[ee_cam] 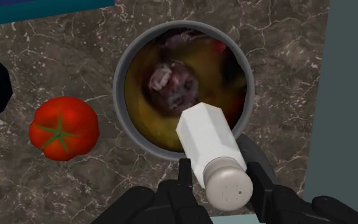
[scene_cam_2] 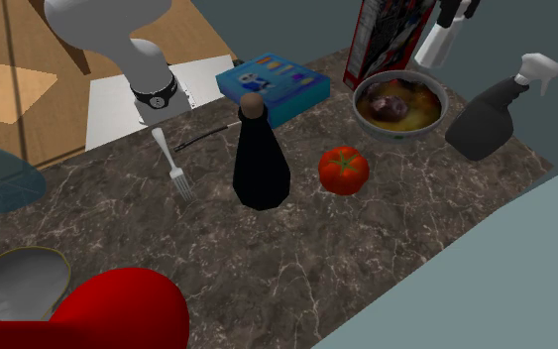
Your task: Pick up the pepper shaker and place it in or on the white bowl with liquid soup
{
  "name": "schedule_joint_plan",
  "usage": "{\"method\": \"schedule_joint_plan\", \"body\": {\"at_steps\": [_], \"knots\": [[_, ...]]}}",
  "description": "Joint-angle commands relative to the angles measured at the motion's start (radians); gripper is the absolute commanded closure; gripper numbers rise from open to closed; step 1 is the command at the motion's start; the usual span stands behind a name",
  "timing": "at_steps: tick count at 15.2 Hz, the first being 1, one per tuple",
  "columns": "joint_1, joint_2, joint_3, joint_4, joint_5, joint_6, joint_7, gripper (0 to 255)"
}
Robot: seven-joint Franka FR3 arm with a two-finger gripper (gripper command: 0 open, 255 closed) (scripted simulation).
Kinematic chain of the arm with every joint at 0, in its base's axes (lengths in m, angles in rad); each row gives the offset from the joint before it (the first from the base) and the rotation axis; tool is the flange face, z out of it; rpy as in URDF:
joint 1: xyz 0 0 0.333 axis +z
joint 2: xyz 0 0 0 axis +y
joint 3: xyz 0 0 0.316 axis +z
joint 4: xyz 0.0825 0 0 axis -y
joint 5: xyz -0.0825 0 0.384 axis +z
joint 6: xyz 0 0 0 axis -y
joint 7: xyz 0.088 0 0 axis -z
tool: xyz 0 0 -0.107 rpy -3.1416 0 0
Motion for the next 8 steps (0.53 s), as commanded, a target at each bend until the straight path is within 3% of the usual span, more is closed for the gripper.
{"method": "schedule_joint_plan", "body": {"at_steps": [1, 8], "knots": [[0.001, 0.002, 0.000, -0.022, -0.003, 0.024, 0.006, 255], [-0.007, 0.001, -0.003, -0.119, -0.004, 0.119, 0.008, 255]]}}
